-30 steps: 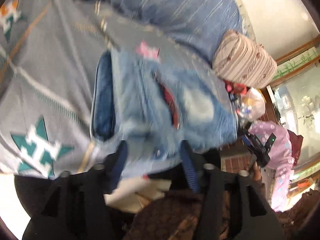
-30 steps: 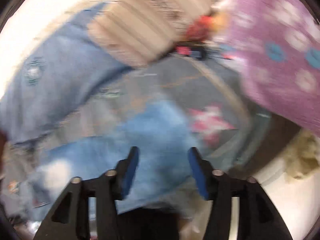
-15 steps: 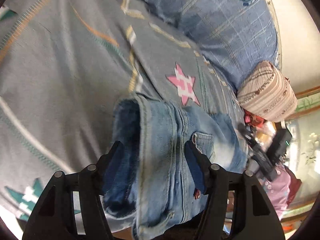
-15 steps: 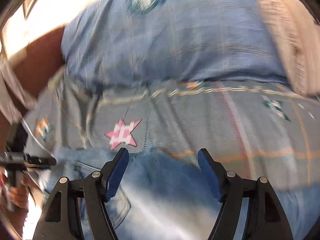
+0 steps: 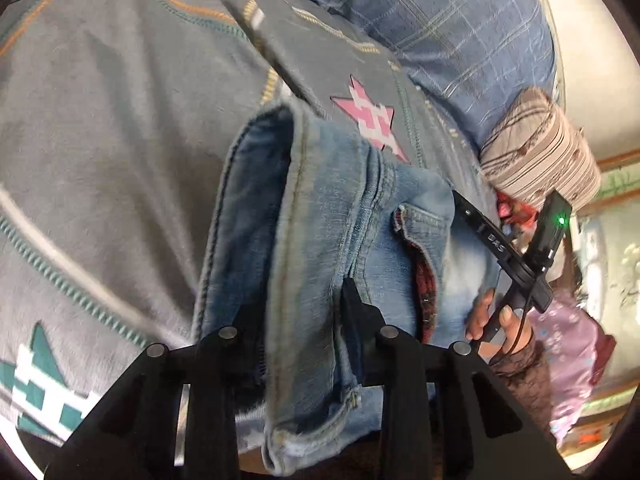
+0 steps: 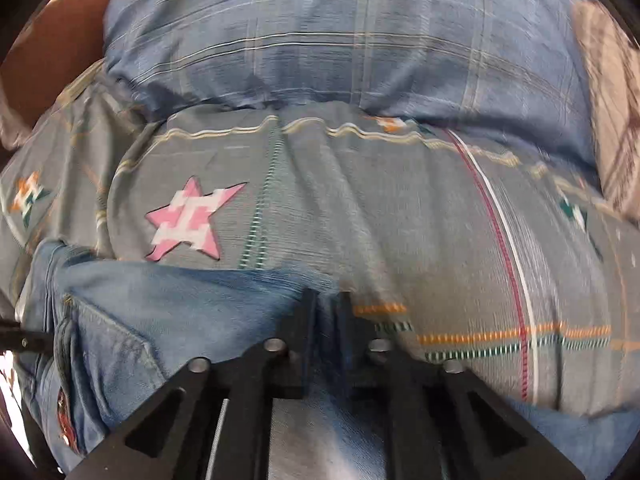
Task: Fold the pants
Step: 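Lift the folded jeans with left gripper while right gripper holds the leg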
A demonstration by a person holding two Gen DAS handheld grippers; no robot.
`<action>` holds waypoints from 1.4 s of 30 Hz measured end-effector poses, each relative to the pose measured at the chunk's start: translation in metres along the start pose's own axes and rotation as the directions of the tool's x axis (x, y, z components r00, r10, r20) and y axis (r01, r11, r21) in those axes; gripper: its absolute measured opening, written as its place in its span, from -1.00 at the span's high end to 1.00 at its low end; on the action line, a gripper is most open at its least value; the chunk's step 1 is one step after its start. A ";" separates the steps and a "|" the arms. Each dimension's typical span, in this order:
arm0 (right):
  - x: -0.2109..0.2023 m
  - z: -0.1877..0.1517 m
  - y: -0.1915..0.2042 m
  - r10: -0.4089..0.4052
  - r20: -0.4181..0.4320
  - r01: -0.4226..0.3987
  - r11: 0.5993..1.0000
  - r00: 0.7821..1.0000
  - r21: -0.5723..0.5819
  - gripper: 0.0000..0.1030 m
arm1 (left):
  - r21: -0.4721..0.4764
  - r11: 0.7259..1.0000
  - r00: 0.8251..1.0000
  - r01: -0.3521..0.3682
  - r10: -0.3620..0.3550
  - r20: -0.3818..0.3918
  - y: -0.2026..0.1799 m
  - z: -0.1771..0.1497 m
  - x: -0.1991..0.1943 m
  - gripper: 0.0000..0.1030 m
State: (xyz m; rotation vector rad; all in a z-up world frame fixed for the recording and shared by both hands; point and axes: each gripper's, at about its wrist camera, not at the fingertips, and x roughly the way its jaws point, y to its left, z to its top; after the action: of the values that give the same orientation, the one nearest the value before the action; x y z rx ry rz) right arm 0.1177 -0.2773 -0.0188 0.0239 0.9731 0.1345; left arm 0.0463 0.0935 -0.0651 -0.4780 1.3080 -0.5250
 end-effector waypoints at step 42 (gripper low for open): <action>-0.140 -0.185 -0.102 0.454 -0.016 -0.367 0.739 0.891 0.565 -0.10 | 0.305 0.948 0.996 -0.089 0.093 0.001 -0.048 -0.065 -0.070 -0.06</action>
State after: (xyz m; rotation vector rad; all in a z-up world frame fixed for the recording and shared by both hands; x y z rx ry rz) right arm -0.1024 -0.4029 -0.0165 0.7838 1.1242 0.2650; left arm -0.0343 0.0960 0.0046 -0.1571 1.2280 -0.6409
